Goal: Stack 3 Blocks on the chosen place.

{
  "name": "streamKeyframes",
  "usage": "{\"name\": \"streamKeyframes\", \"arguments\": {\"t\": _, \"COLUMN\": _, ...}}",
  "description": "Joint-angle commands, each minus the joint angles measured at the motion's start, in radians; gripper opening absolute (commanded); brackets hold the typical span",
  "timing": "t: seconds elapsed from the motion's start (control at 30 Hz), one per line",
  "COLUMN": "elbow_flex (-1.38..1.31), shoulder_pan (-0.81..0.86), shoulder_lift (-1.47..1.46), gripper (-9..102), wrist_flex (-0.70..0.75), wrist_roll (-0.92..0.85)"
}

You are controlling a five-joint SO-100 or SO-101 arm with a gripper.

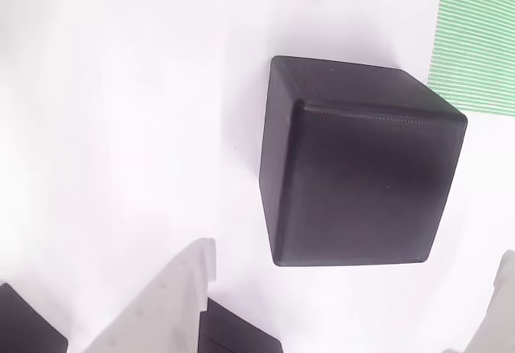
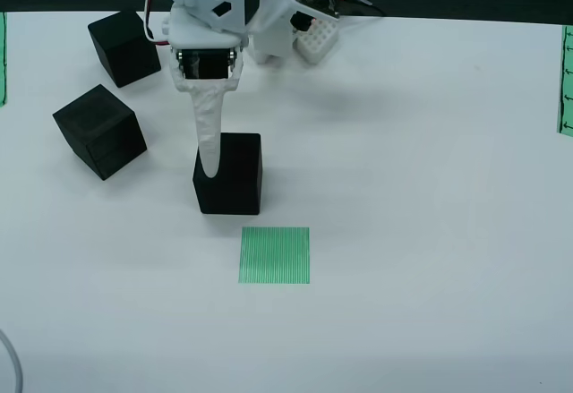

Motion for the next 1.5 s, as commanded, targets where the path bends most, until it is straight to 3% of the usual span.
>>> {"name": "streamKeyframes", "arguments": {"t": 0.0, "elbow_flex": -0.063, "shoulder_pan": -0.006, "shoulder_lift": -0.074, "gripper": 45, "wrist_flex": -0.011, "wrist_roll": 0.049}}
{"name": "streamKeyframes", "arguments": {"t": 0.3, "elbow_flex": -0.112, "shoulder_pan": -0.091, "shoulder_lift": -0.244, "gripper": 44, "wrist_flex": -0.051, "wrist_roll": 0.069}}
{"name": "streamKeyframes", "arguments": {"t": 0.67, "elbow_flex": -0.098, "shoulder_pan": -0.109, "shoulder_lift": -0.276, "gripper": 22, "wrist_flex": -0.095, "wrist_roll": 0.138}}
{"name": "streamKeyframes", "arguments": {"t": 1.03, "elbow_flex": -0.258, "shoulder_pan": -0.15, "shoulder_lift": -0.4, "gripper": 22, "wrist_flex": -0.12, "wrist_roll": 0.272}}
{"name": "streamKeyframes", "arguments": {"t": 1.47, "elbow_flex": -0.522, "shoulder_pan": -0.318, "shoulder_lift": -0.554, "gripper": 22, "wrist_flex": -0.023, "wrist_roll": 0.442}}
